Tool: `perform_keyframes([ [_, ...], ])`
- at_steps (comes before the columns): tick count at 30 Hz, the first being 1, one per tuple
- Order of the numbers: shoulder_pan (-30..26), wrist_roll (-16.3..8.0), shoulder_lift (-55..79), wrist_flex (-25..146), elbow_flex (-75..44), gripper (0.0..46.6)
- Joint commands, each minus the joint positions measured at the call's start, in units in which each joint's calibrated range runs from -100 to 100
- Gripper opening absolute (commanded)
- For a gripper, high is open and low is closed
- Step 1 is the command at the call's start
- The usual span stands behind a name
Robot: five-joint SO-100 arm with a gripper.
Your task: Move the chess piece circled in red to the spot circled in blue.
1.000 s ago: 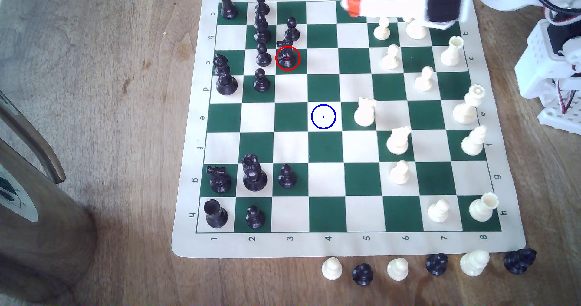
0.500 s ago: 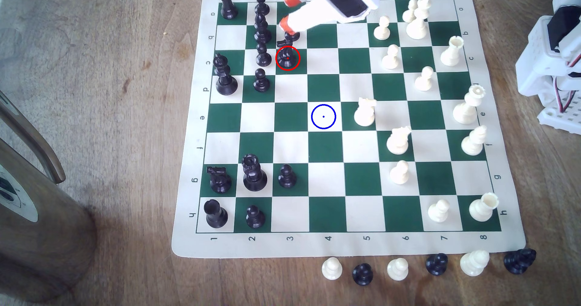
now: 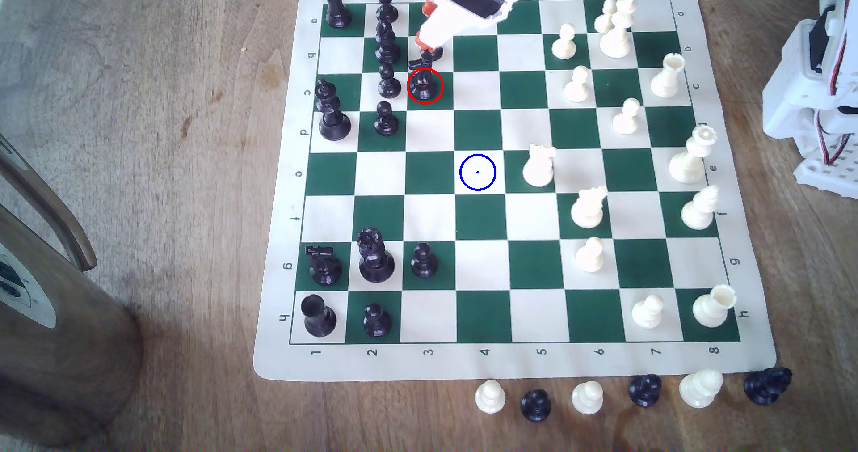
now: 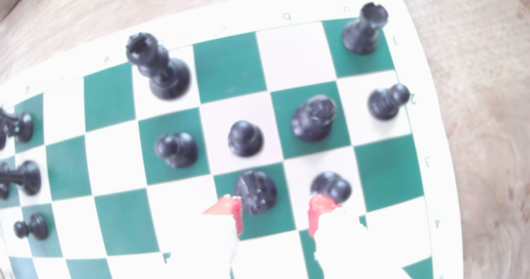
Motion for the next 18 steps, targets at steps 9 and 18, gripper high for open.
perform_keyframes([
  [9, -3.49, -1.42, 0.59, -1.65, -2.94, 14.0],
  [18, -3.02, -0.93, 1.95, -3.37, -1.58, 13.9],
])
